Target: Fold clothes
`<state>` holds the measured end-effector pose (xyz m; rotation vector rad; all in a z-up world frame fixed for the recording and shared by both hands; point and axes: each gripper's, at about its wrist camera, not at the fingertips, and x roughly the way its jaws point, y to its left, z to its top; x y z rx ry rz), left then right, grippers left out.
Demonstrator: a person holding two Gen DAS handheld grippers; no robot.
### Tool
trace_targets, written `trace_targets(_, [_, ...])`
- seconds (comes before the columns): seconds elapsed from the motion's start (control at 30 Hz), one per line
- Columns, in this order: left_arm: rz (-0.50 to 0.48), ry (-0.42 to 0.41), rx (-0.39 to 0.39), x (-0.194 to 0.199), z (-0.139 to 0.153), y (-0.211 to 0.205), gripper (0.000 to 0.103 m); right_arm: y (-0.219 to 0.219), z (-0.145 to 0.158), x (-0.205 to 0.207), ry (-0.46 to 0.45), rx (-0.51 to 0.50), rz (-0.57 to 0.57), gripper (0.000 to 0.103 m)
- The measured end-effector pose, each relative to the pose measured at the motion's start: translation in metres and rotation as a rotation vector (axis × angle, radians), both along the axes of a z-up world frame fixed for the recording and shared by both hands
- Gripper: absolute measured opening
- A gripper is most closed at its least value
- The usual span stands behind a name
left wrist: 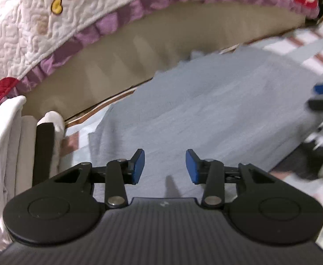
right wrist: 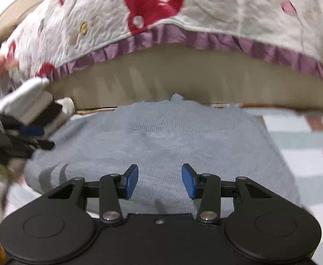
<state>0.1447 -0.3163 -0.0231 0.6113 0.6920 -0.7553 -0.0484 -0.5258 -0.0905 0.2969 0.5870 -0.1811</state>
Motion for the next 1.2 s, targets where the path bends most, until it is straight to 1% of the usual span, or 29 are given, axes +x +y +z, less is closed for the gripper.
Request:
trace_targets(0.07, [0.001,0.021,-0.046,-0.006,0.009,-0.007,0.043,0.001,0.000,-0.001,-0.012,0.003,-0.010,0.049])
trace_targets(0.17, [0.001,0.077,-0.079,0.000,-0.004,-0.027,0.043,0.004,-0.006,0.011,0.000,-0.015,0.028,0.049])
trace_targets(0.23, [-0.037,0.074,-0.100,-0.002,-0.023,-0.040,0.043,0.006,-0.011,0.019,0.007,-0.027,0.053,0.049])
trace_targets(0.3, [-0.049,0.084,-0.126,-0.003,-0.045,-0.049,0.043,0.008,-0.015,0.027,0.015,-0.038,0.078,0.049])
trace_targets(0.37, [-0.021,0.120,-0.105,0.002,-0.074,-0.056,0.043,0.010,-0.021,0.035,0.031,-0.055,0.105,0.049])
trace_targets(0.43, [-0.037,0.152,-0.060,0.000,-0.092,-0.053,0.043,0.010,-0.037,0.037,0.078,-0.076,0.130,0.049])
trace_targets(0.47, [-0.041,0.150,-0.041,-0.003,-0.100,-0.047,0.044,0.009,-0.044,0.036,0.098,-0.079,0.141,0.050])
trace_targets(0.5, [-0.028,0.152,-0.045,-0.005,-0.106,-0.041,0.044,0.009,-0.051,0.035,0.118,-0.082,0.152,0.052])
trace_targets(0.57, [0.014,0.185,-0.098,-0.004,-0.111,-0.023,0.045,0.007,-0.062,0.032,0.155,-0.084,0.171,0.053])
trace_targets(0.63, [0.043,0.200,-0.100,-0.003,-0.110,-0.014,0.045,0.005,-0.061,0.027,0.177,-0.064,0.174,0.054])
trace_targets(0.67, [0.049,0.200,-0.093,-0.006,-0.109,-0.012,0.045,0.005,-0.061,0.024,0.194,-0.056,0.177,0.056])
trace_targets(0.77, [0.022,0.180,-0.058,-0.013,-0.104,-0.003,0.045,0.007,-0.064,0.013,0.311,-0.060,0.186,0.056])
trace_targets(0.8, [0.014,0.171,-0.046,-0.015,-0.102,0.000,0.045,0.003,-0.063,0.005,0.334,-0.039,0.163,0.056])
trace_targets(0.83, [0.028,0.138,-0.031,-0.014,-0.100,0.005,0.045,-0.005,-0.061,-0.004,0.342,0.003,0.130,0.056])
trace_targets(0.87, [0.062,0.072,-0.008,-0.009,-0.096,0.011,0.046,-0.014,-0.059,-0.014,0.345,0.054,0.091,0.056])
trace_targets(0.9, [0.099,0.008,0.013,-0.004,-0.092,0.017,0.046,-0.028,-0.059,-0.025,0.336,0.127,0.036,0.058])
trace_targets(0.97, [0.255,0.009,-0.004,0.023,-0.089,0.036,0.049,-0.060,-0.062,-0.048,0.297,0.304,-0.102,0.063])
trace_targets(1.0, [0.333,0.009,-0.012,0.037,-0.088,0.045,0.049,-0.077,-0.067,-0.056,0.269,0.382,-0.173,0.063])
trace_targets(1.03, [0.408,0.010,-0.020,0.050,-0.086,0.054,0.049,-0.089,-0.071,-0.061,0.241,0.435,-0.239,0.063])
trace_targets(1.1, [0.444,0.050,-0.026,0.055,-0.091,0.063,0.049,-0.112,-0.080,-0.069,0.183,0.530,-0.362,0.063])
trace_targets(1.2, [0.499,0.109,-0.035,0.062,-0.098,0.078,0.053,-0.126,-0.092,-0.070,0.086,0.573,-0.483,0.063])
